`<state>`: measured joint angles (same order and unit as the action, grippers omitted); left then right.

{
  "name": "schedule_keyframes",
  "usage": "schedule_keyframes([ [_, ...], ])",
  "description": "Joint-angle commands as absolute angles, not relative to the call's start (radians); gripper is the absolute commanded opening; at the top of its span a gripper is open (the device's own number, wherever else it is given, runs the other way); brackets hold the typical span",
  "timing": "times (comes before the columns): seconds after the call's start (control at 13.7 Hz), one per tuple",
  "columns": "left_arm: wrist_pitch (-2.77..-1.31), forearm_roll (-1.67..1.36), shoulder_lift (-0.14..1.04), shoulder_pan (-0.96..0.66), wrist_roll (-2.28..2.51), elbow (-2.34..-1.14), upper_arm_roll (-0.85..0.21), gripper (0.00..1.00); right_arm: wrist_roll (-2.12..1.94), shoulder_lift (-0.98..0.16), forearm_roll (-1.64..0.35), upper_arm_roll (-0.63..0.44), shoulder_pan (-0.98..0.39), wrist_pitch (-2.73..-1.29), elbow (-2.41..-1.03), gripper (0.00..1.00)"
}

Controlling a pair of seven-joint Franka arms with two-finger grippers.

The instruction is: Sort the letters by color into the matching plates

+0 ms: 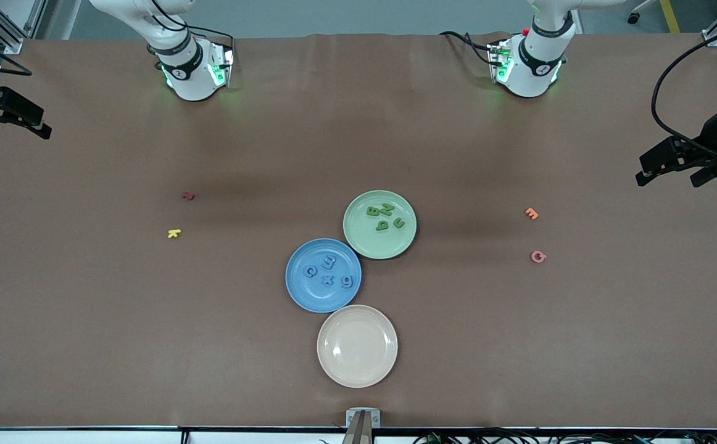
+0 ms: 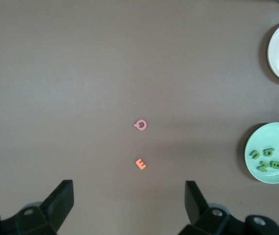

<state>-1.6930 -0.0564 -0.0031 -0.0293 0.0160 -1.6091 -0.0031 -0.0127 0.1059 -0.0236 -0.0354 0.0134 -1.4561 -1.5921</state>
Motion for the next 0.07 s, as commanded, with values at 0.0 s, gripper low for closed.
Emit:
schedule_keyframes([
  [0.0,-1.669,-0.037,0.006,-0.034,0.02,-1.583,-0.005,1.0,-0.011,0.127,-0.037,-0.029,0.026,-1.465,-1.617,1.0],
])
